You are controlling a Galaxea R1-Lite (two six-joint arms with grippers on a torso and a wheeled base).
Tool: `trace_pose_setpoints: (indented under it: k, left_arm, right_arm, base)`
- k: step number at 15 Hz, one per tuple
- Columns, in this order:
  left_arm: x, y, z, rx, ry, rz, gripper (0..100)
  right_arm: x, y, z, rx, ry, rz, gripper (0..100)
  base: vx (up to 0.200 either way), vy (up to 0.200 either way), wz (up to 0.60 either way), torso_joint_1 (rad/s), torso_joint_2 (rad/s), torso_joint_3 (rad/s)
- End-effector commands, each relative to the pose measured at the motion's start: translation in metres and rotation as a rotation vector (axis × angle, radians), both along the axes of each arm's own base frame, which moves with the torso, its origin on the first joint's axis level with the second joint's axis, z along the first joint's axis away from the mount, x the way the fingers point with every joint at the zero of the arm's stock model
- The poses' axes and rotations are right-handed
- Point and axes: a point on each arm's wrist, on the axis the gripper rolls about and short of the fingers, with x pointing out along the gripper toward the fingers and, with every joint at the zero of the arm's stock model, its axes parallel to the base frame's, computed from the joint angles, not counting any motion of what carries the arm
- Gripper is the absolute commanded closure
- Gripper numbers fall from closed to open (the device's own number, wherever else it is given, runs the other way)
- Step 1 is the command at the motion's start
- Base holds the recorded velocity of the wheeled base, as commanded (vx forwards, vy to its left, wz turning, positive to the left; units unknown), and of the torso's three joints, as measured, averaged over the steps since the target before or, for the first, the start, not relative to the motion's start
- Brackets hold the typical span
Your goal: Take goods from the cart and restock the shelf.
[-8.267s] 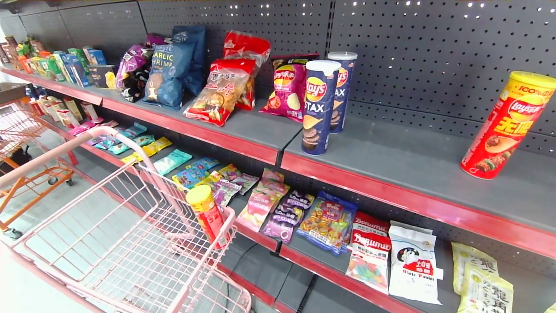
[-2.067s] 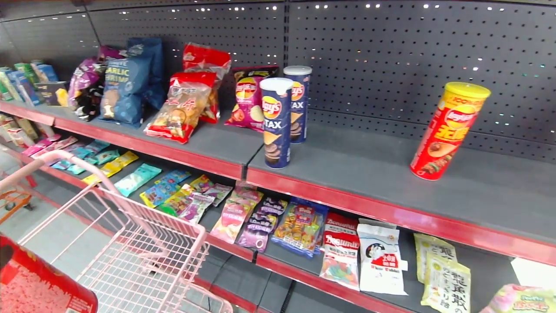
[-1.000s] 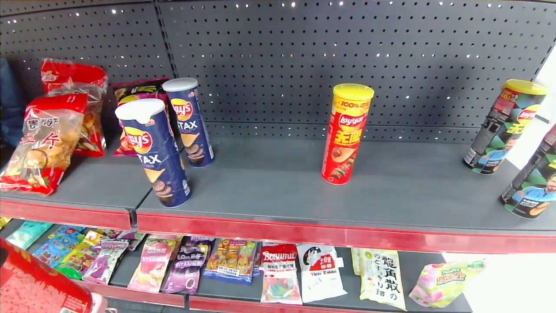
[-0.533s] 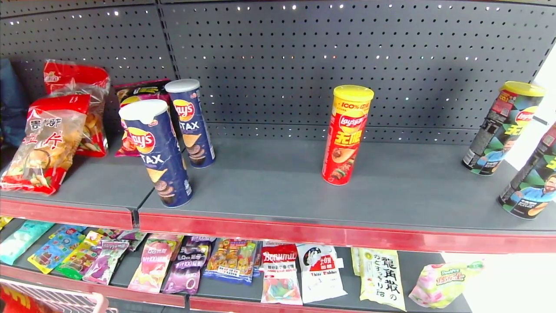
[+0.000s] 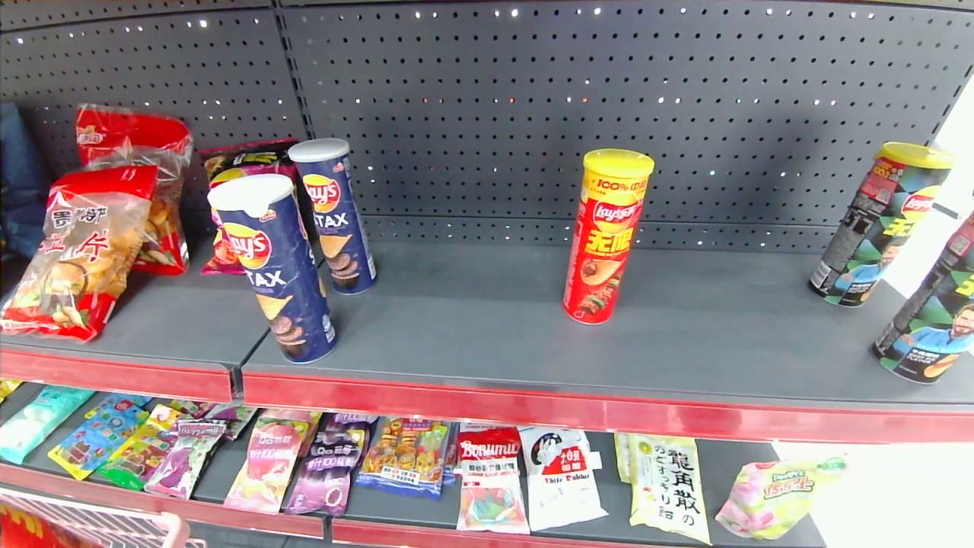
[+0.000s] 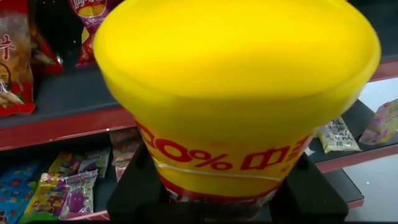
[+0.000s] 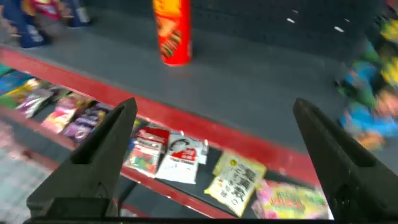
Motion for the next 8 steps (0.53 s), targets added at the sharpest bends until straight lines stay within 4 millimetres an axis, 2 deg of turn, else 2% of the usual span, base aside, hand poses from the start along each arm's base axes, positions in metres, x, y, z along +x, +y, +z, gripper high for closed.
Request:
trace_pose_setpoints:
  k: [1, 3, 4, 5, 8]
  left_arm:
    - [0.004, 0.001, 0.002, 0.000, 0.013, 0.011, 100]
    - [0.004, 0.001, 0.002, -0.001, 0.014, 0.034, 100]
    - [0.004, 0.001, 0.002, -0.001, 0.014, 0.043, 100]
    - [0.004, 0.002, 0.002, 0.002, 0.013, 0.058, 100]
    - [0.004, 0.002, 0.002, 0.002, 0.015, 0.064, 100]
  right_arm:
    - [0.099, 0.038, 0.041, -0.048, 0.176, 0.236, 0]
    - [0.137, 0.050, 0.043, -0.055, 0.215, 0.244, 0]
    - [0.146, 0.054, 0.044, -0.053, 0.208, 0.250, 0]
    - [0.170, 0.062, 0.039, -0.041, 0.177, 0.327, 0]
    - [0.228, 0.061, 0.021, -0.072, 0.087, 0.387, 0]
  base:
    - [0.000, 0.000, 0.00, 0.000, 0.00, 0.000]
    - [0.000, 0.000, 0.00, 0.000, 0.00, 0.000]
    - [0.000, 0.000, 0.00, 0.000, 0.00, 0.000]
    - [0.000, 0.000, 0.00, 0.000, 0.00, 0.000]
    - [0.000, 0.000, 0.00, 0.000, 0.00, 0.000]
